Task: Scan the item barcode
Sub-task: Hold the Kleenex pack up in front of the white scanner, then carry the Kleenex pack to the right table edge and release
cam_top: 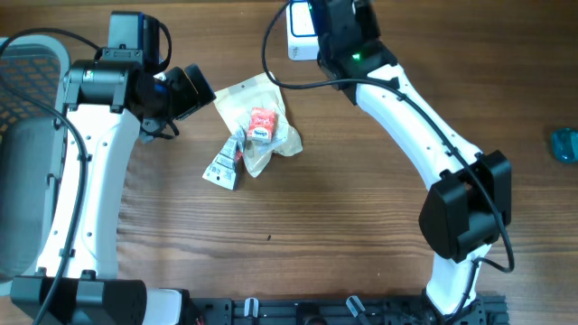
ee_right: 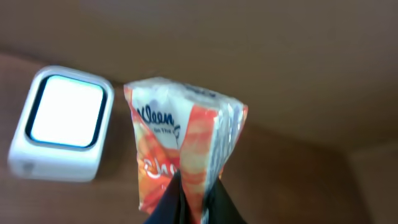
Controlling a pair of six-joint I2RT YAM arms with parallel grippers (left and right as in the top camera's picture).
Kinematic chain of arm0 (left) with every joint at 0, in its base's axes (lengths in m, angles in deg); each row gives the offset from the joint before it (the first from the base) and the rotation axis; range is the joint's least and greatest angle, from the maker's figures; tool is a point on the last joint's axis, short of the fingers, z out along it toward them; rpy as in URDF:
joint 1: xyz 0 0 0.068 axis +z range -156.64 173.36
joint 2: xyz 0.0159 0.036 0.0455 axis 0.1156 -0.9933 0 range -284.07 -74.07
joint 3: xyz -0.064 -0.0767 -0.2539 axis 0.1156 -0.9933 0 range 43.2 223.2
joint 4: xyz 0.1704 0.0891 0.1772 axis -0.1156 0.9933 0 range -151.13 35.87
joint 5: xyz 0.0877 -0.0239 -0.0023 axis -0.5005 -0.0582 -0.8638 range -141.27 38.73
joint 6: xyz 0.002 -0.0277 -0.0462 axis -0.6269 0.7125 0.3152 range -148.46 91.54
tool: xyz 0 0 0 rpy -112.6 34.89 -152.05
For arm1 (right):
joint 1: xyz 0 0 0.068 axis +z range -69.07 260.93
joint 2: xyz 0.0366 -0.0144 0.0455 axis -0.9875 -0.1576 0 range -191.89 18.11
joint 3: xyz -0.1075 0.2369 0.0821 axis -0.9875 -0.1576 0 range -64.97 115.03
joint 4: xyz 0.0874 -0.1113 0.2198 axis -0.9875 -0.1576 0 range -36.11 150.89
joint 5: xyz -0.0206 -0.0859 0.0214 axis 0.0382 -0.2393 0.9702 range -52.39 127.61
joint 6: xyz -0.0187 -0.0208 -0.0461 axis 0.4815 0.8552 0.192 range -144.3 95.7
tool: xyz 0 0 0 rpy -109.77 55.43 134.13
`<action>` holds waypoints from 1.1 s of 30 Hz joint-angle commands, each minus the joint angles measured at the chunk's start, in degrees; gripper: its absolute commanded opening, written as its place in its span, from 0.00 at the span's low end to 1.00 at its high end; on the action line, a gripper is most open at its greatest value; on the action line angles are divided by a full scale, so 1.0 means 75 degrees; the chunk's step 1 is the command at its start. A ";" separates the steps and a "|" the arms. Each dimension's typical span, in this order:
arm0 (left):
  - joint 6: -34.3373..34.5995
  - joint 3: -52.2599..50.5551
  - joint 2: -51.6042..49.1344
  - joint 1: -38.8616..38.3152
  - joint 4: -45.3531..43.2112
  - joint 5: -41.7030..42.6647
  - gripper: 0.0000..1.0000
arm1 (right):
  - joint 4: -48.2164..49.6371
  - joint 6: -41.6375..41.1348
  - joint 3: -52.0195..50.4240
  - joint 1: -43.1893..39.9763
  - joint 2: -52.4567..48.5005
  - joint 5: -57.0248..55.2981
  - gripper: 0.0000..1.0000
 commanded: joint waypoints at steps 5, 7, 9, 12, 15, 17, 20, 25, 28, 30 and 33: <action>-0.0055 0.0000 -0.0026 0.0026 -0.0009 -0.0076 1.00 | 0.1786 0.2282 0.0061 0.0012 -0.0344 0.1352 0.05; -0.0055 0.0000 -0.0026 0.0026 -0.0009 -0.0076 1.00 | 0.2218 0.3748 0.0061 0.0012 -0.0822 0.1355 0.05; -0.0055 0.0000 -0.0026 0.0026 -0.0006 -0.0076 1.00 | 0.2565 0.4980 0.0061 0.0017 -0.1341 0.1478 0.05; -0.0055 0.0000 -0.0026 0.0026 -0.0009 -0.0076 1.00 | 0.2830 0.5144 0.0061 0.0093 -0.1705 0.1821 0.05; -0.0055 0.0000 -0.0026 0.0026 -0.0006 -0.0076 1.00 | 0.2836 0.5010 0.0061 0.0105 -0.1818 0.2430 0.05; -0.0055 0.0000 -0.0026 0.0026 -0.0009 -0.0076 1.00 | 0.2707 0.5033 0.0061 0.0105 -0.1941 0.2532 0.05; -0.0055 0.0000 -0.0029 0.0026 -0.0009 -0.0076 1.00 | 0.2664 0.5088 0.0061 0.0079 -0.2250 0.2477 0.05; -0.0055 0.0000 -0.0026 0.0026 -0.0009 -0.0076 1.00 | 0.3066 0.5266 0.0061 0.0041 -0.2331 0.2180 0.05; -0.0055 0.0000 -0.0026 0.0026 -0.0006 -0.0076 1.00 | 0.3751 0.4234 0.0064 -0.0038 -0.2331 0.1195 0.05; -0.0055 0.0000 -0.0029 0.0026 -0.0009 -0.0076 1.00 | 0.3963 0.2900 0.0093 -0.0157 -0.2267 0.0023 0.05; -0.0058 0.0000 -0.0029 0.0026 -0.0009 -0.0076 1.00 | 0.3512 0.1859 0.0090 -0.0475 -0.2232 -0.1955 0.05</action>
